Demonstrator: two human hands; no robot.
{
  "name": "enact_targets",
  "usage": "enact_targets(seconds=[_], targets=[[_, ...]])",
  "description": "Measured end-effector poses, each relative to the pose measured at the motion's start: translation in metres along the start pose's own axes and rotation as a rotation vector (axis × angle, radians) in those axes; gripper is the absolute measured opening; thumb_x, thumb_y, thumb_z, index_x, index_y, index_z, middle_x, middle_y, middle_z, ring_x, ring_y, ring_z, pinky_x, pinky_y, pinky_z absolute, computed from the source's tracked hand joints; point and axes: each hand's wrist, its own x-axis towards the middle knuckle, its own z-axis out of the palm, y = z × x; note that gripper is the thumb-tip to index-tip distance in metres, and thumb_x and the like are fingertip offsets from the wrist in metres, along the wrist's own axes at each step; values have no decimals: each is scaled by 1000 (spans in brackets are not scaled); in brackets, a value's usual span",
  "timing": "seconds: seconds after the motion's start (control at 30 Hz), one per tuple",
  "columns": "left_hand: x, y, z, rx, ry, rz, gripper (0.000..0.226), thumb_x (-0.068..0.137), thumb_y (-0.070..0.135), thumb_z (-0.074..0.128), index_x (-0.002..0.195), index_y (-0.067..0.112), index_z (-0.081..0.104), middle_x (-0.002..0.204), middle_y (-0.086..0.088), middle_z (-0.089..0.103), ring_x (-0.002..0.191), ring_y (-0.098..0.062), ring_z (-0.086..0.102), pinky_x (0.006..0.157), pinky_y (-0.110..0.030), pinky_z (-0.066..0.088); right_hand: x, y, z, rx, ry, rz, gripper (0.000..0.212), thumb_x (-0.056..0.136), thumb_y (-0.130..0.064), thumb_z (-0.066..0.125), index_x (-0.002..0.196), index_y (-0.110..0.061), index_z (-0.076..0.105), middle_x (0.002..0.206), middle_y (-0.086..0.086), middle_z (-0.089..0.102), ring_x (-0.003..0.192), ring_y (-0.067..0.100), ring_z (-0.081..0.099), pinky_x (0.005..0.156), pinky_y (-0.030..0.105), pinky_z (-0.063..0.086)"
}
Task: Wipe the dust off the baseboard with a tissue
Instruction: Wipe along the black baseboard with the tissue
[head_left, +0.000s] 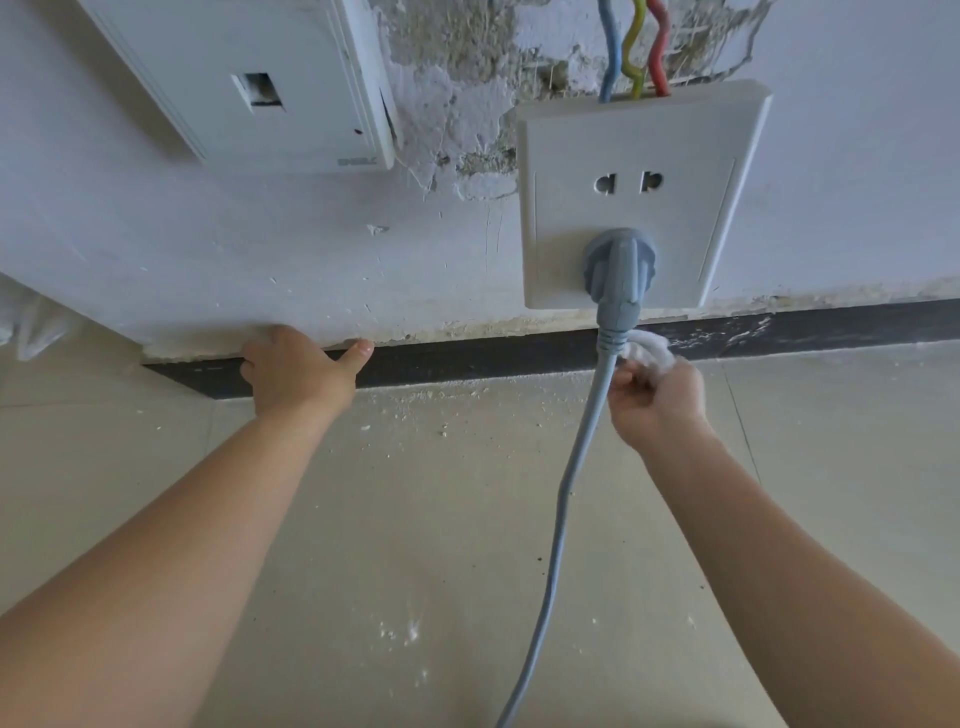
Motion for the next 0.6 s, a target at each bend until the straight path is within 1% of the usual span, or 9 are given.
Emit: enact_targets(seconds=[0.07, 0.13, 0.2, 0.27, 0.33, 0.4, 0.43, 0.5, 0.6], targets=[[3, -1, 1, -3, -4, -4, 75, 80, 60, 64, 114, -6, 56, 125, -28, 47, 120, -40, 37, 85, -41, 38, -2, 0, -8, -24, 32, -5, 41, 96, -14, 26, 78, -6, 62, 59, 6, 51, 40, 11, 42, 38, 16, 36], [4, -3, 1, -2, -8, 1, 81, 77, 66, 62, 107, -10, 61, 114, -29, 54, 112, -41, 41, 76, -37, 34, -2, 18, -5, -246, -21, 102, 35, 95, -16, 29, 82, -4, 59, 66, 11, 50, 37, 13, 42, 36, 16, 36], [3, -5, 2, -35, -8, -16, 79, 76, 65, 64, 102, -9, 62, 110, -29, 56, 112, -40, 40, 78, -37, 35, -2, 44, 6, -479, -111, 271, 32, 93, -12, 32, 87, 3, 59, 63, 13, 52, 34, 14, 48, 35, 17, 40], [2, -5, 2, -53, -1, -4, 71, 76, 62, 66, 96, -6, 62, 110, -29, 56, 112, -37, 40, 82, -37, 35, 1, 67, 23, -652, -246, 398, 23, 93, -8, 34, 98, 1, 55, 66, 11, 52, 41, 15, 54, 39, 20, 43], [-1, -5, 1, -71, 15, 10, 60, 77, 57, 69, 92, 0, 59, 117, -26, 52, 114, -36, 40, 84, -37, 35, 4, 86, 40, -768, -407, 480, 19, 94, -4, 35, 95, -2, 54, 71, 9, 54, 49, 14, 56, 41, 21, 41], [-3, -6, 2, -79, 30, 22, 55, 78, 52, 71, 97, 3, 58, 123, -23, 47, 118, -37, 40, 92, -38, 37, 9, 100, 53, -818, -509, 539, 20, 97, -3, 34, 91, -2, 53, 74, 9, 56, 53, 13, 59, 45, 20, 40], [-4, -5, 2, -77, 39, 32, 54, 79, 51, 71, 100, 3, 58, 124, -23, 45, 119, -37, 39, 94, -39, 37, 11, 107, 58, -834, -521, 555, 19, 98, -2, 33, 95, -1, 52, 76, 10, 56, 54, 13, 60, 48, 21, 40], [-5, -5, 1, -74, 52, 45, 54, 79, 50, 71, 104, 3, 57, 126, -22, 44, 119, -36, 39, 96, -40, 37, 13, 117, 64, -819, -515, 580, 21, 99, -1, 32, 108, 3, 51, 82, 12, 59, 62, 15, 62, 50, 20, 43], [-6, -4, 1, -64, 57, 50, 55, 80, 49, 71, 106, 3, 56, 127, -22, 42, 119, -37, 39, 96, -40, 37, 13, 126, 68, -708, -455, 571, 32, 99, 2, 32, 125, 14, 45, 93, 18, 61, 73, 22, 63, 52, 22, 53]])
